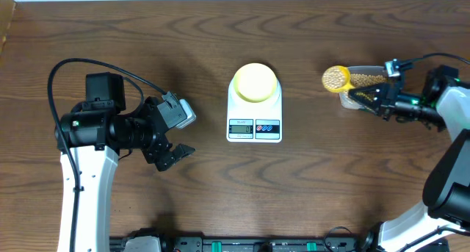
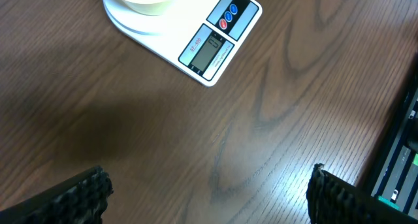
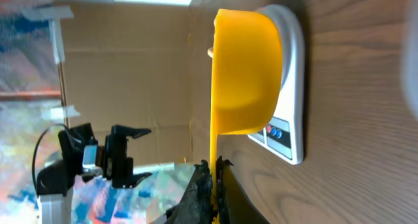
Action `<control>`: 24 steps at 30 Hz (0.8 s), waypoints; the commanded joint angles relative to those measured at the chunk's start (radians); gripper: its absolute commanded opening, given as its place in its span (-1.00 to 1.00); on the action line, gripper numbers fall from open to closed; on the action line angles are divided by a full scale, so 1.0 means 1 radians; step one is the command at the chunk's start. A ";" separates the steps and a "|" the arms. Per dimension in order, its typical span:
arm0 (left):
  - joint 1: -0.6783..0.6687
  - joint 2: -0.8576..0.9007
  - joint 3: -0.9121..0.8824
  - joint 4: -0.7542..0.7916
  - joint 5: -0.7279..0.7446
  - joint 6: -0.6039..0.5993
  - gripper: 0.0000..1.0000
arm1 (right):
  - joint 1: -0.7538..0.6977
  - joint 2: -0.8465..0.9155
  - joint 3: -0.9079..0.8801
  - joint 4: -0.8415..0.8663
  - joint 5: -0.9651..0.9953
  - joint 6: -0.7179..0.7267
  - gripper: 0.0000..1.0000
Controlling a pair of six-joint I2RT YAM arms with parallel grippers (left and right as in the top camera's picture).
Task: Scoop item into bowl and weigh 50g on scale
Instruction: 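Lift the filled scoop out of the tub with the right gripper, then carry the filled scoop left over the yellow bowl on the scale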
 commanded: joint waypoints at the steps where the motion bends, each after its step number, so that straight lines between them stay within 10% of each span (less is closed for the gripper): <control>1: -0.002 -0.003 -0.009 -0.002 -0.005 0.017 0.96 | 0.048 0.009 -0.004 0.006 -0.061 -0.022 -0.98; 24: -0.002 -0.003 -0.009 -0.002 -0.005 0.017 0.96 | 0.273 0.009 -0.004 0.282 -0.108 0.219 -0.98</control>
